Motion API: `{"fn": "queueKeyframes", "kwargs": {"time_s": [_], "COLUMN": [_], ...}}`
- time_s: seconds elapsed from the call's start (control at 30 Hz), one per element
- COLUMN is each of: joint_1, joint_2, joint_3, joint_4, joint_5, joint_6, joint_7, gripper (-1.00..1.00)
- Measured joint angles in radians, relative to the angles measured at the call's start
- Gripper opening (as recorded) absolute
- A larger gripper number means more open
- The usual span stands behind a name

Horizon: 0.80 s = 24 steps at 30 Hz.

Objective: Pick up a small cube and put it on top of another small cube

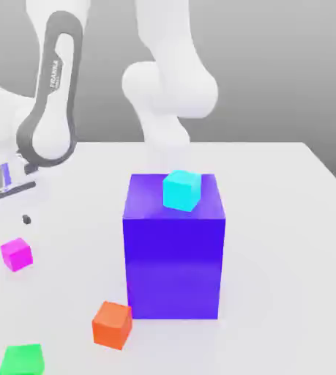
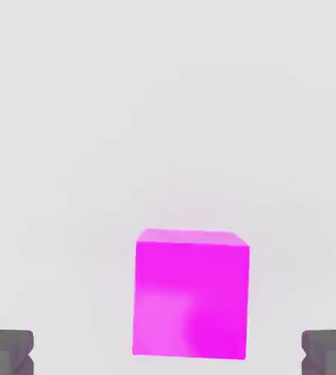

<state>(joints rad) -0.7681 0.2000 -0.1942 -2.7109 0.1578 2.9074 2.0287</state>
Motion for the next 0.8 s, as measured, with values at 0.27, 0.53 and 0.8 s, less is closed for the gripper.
{"fn": "queueKeyframes", "kwargs": {"time_s": [0.27,0.53,0.8], "joint_1": [-0.086,-0.028,0.078], "joint_2": [0.129,-0.032,-0.016], "joint_3": [0.1,0.016,0.149], "joint_4": [0.025,-0.009,0.198], "joint_5": [0.066,-0.047,-0.157], "joint_6": [0.104,-0.021,-0.216], "joint_7": [-0.047,0.039,-0.142], "gripper": [-1.0,-1.0,-1.0]}}
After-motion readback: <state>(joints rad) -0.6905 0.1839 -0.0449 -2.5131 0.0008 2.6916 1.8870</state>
